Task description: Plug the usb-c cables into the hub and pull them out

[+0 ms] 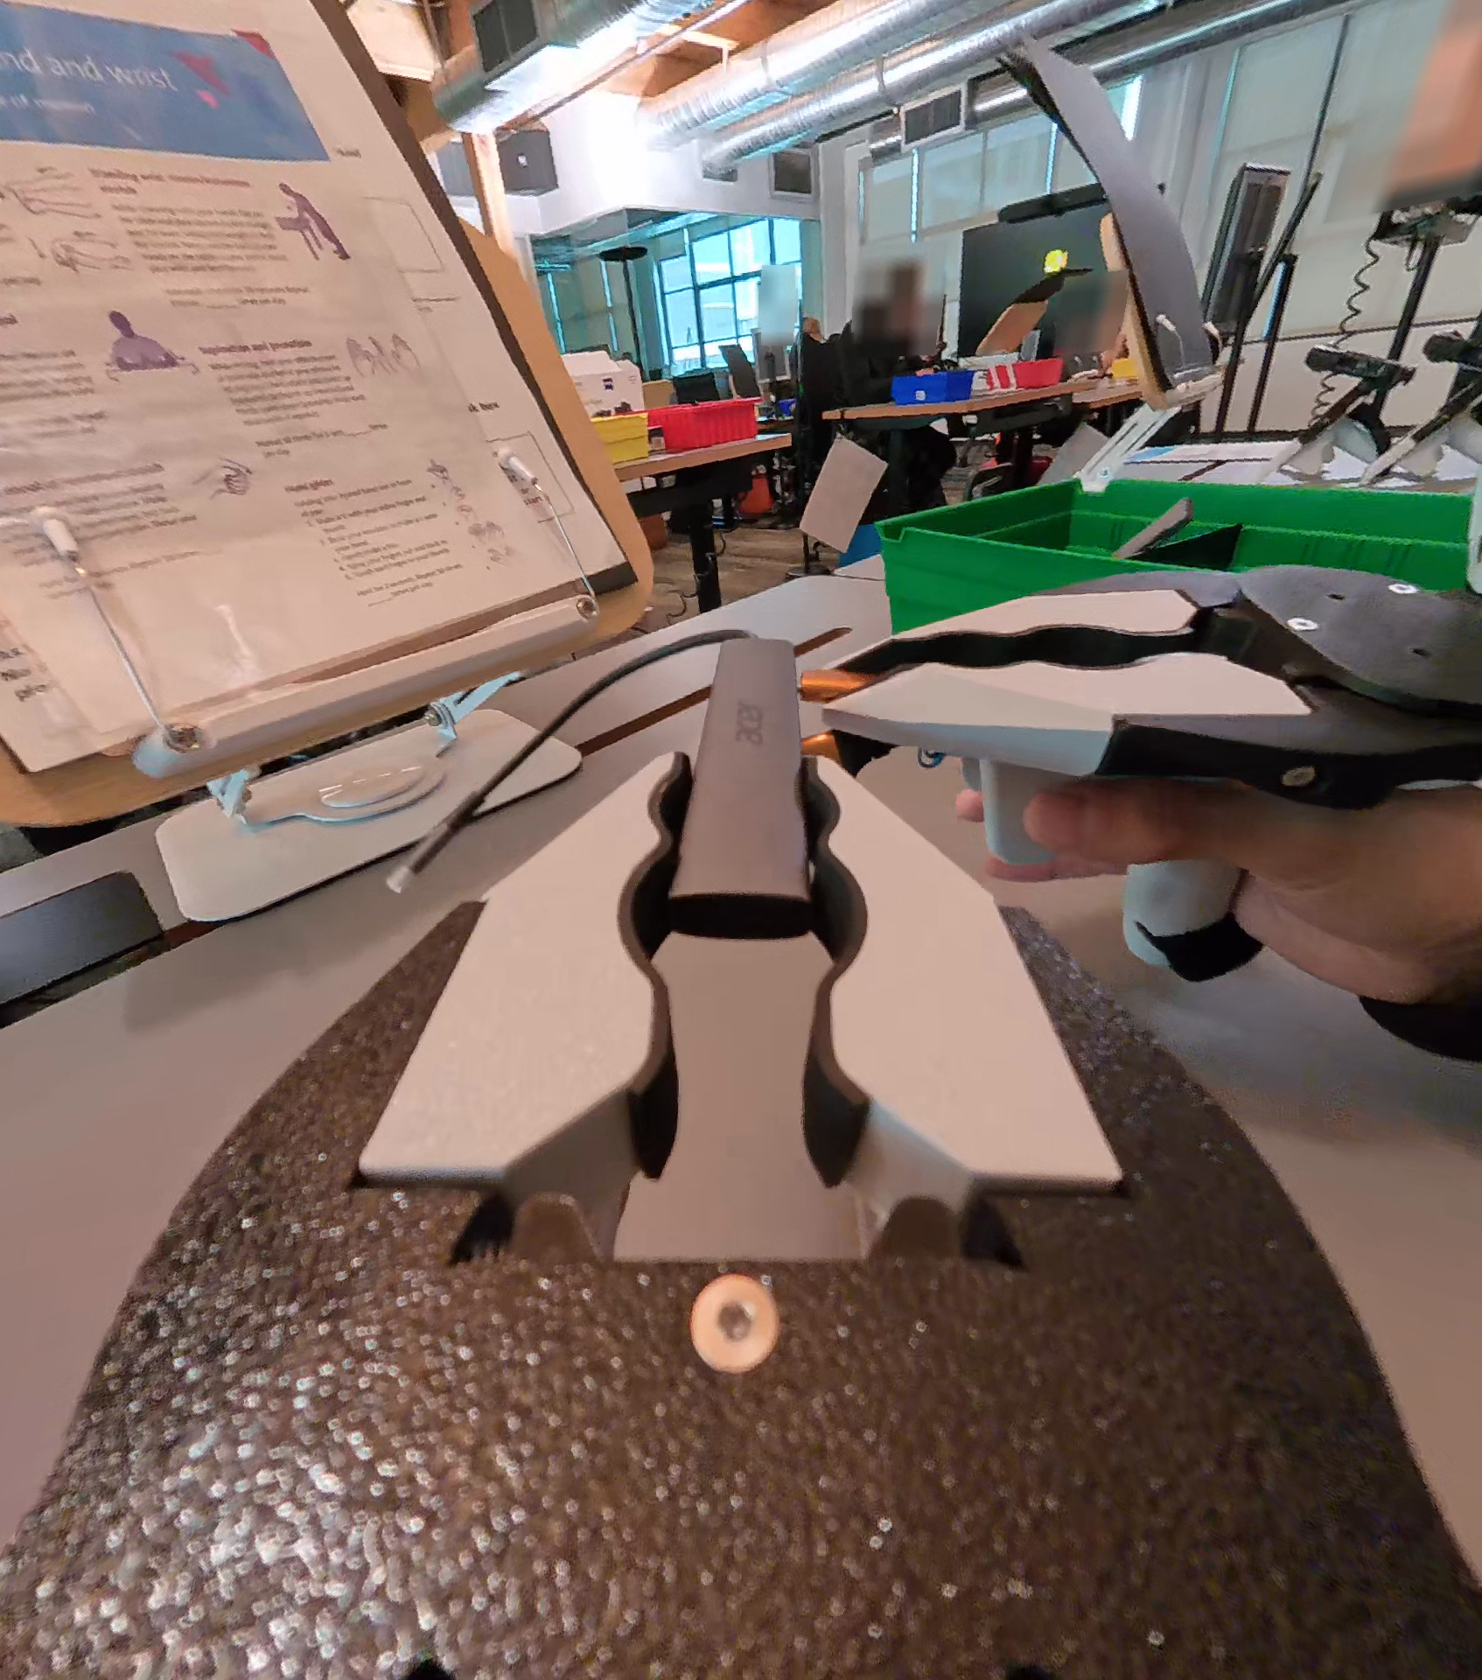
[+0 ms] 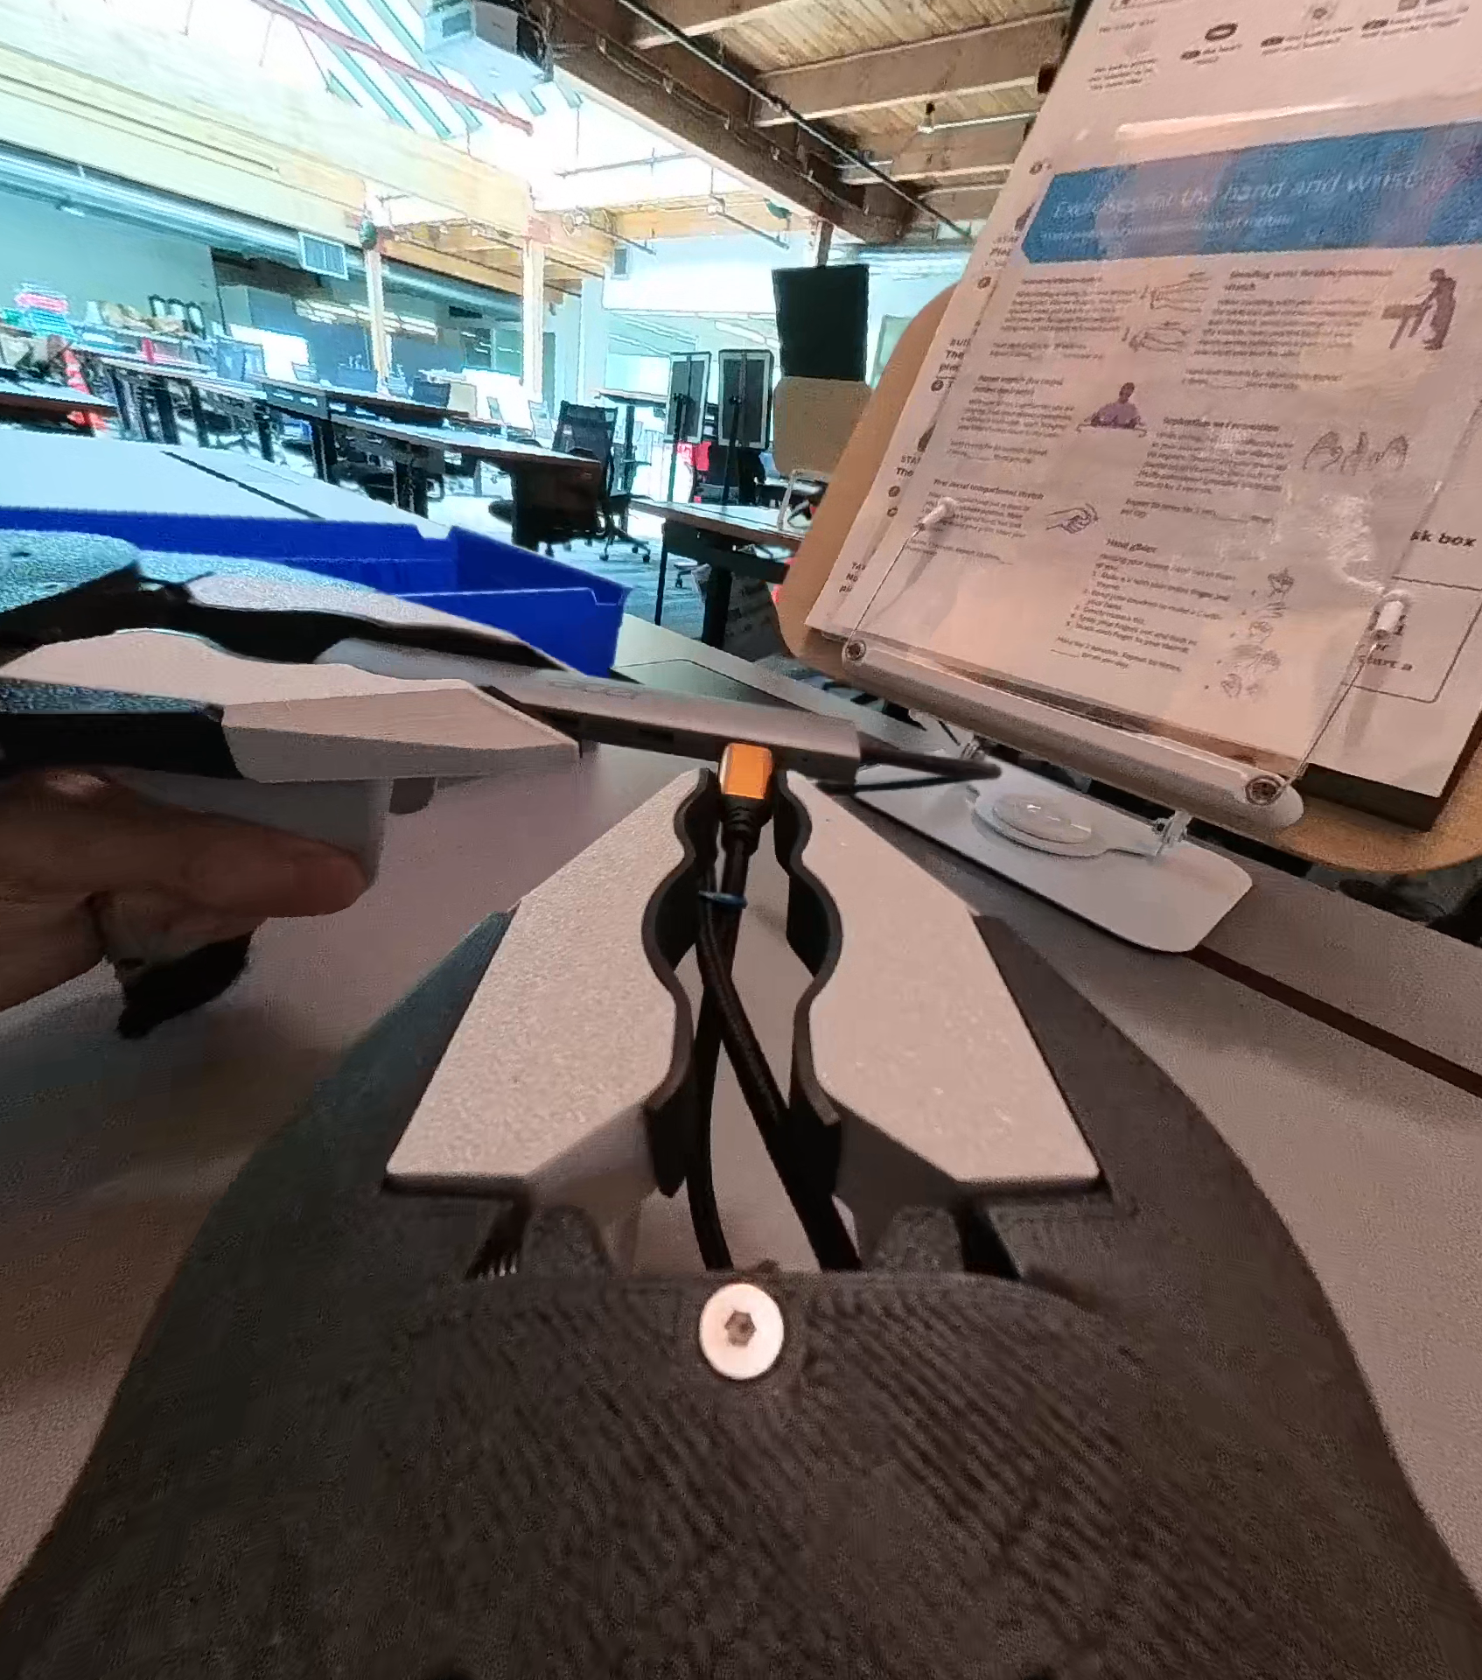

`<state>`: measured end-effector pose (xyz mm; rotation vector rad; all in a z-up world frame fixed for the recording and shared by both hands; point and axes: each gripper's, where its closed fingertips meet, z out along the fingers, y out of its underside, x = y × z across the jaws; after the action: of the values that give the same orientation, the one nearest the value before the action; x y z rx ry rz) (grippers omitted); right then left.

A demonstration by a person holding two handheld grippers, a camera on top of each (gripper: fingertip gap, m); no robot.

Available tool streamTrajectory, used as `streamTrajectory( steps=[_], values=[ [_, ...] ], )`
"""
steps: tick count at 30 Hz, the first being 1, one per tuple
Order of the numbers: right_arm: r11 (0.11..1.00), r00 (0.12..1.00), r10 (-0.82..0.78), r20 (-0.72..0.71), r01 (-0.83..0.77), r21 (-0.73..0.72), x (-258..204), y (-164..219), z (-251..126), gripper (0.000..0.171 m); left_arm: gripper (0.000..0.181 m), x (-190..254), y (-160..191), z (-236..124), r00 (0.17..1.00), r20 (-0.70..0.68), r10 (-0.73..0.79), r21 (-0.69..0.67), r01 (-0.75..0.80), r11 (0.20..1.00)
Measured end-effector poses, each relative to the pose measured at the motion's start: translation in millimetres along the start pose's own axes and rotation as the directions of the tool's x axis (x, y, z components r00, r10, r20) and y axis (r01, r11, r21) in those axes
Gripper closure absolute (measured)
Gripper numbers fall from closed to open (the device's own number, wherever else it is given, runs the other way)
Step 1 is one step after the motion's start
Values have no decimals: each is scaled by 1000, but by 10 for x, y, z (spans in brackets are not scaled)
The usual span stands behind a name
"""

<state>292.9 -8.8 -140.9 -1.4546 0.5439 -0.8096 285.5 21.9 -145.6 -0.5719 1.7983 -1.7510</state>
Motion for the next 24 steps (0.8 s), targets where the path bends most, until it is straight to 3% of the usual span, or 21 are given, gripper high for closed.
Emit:
streamTrajectory(
  steps=[15,16,17,18,20,24],
  values=[
    [997,997,71,-11,-71,5,-13,-141,-119,160,158,87,-188,-34,988,36,148,18,-149,989],
    [997,997,73,9,-73,3,-15,-145,-106,160,157,69,-201,-36,988,56,146,19,-147,989],
    [996,997,83,-13,-82,14,11,-137,-205,160,160,-229,-251,-113,966,241,96,30,-107,994],
    [996,996,89,-21,-89,28,71,-152,-281,160,159,-526,-323,-233,943,325,67,61,-92,994],
    [992,993,112,-41,-110,56,198,-151,-459,160,160,-848,-383,-406,948,300,-108,143,67,988],
    [993,985,-88,-146,98,66,384,-278,-637,160,160,-489,-274,-250,981,189,33,90,-51,995]
  ],
)
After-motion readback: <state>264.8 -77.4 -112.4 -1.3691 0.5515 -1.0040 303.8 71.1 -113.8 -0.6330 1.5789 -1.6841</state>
